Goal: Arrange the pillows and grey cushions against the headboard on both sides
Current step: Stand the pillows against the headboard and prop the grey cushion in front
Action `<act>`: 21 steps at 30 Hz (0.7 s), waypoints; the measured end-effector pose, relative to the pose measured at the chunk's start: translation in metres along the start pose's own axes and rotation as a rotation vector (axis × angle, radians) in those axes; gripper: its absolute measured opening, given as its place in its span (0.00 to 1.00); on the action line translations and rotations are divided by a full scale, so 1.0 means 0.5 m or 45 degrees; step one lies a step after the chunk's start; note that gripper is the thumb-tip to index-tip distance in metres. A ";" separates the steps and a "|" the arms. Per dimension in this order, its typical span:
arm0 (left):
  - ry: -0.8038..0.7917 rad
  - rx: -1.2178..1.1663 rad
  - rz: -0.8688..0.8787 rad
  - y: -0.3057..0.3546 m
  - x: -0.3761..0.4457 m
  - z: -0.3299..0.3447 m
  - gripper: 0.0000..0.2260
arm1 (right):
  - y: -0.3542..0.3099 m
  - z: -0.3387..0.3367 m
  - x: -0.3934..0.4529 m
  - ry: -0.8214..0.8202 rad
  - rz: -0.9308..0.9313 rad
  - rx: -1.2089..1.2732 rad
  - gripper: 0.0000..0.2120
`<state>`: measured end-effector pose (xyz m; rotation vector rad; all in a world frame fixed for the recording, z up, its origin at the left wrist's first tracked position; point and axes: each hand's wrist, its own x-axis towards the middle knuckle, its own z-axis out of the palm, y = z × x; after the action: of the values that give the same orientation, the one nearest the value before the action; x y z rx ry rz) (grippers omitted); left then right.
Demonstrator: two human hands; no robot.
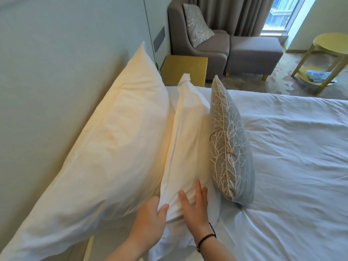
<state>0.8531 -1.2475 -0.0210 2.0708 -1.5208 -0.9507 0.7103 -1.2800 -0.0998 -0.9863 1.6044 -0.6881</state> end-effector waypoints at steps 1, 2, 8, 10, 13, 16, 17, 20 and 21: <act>-0.027 0.012 -0.018 -0.007 -0.005 -0.005 0.13 | 0.004 0.005 -0.004 -0.007 -0.001 -0.020 0.38; -0.049 0.019 -0.035 -0.012 -0.008 -0.009 0.13 | 0.005 0.011 -0.005 -0.006 -0.004 -0.043 0.38; 0.014 -0.056 -0.123 -0.018 0.022 -0.018 0.11 | 0.005 0.019 0.015 0.017 0.032 -0.151 0.41; 0.062 -0.129 -0.159 -0.024 0.037 -0.030 0.14 | 0.003 0.019 0.015 0.013 0.050 -0.184 0.42; 0.004 -0.165 -0.191 -0.042 0.048 -0.043 0.14 | -0.001 0.019 0.011 0.015 0.040 -0.219 0.43; 0.004 -0.085 -0.119 -0.063 0.037 -0.042 0.13 | -0.007 0.016 0.008 0.015 -0.004 -0.330 0.43; 0.043 -0.081 -0.103 -0.071 0.033 -0.044 0.13 | -0.010 0.016 0.007 0.015 -0.033 -0.380 0.43; 0.157 -0.094 -0.085 -0.099 0.021 -0.055 0.12 | -0.017 0.019 0.009 0.010 -0.142 -0.509 0.43; 0.178 -0.071 -0.068 -0.109 0.017 -0.058 0.12 | -0.020 0.021 0.011 0.001 -0.174 -0.557 0.42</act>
<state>0.9121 -1.2396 -0.0397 2.1008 -1.3596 -0.8389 0.7225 -1.2891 -0.0967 -1.4223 1.7380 -0.4321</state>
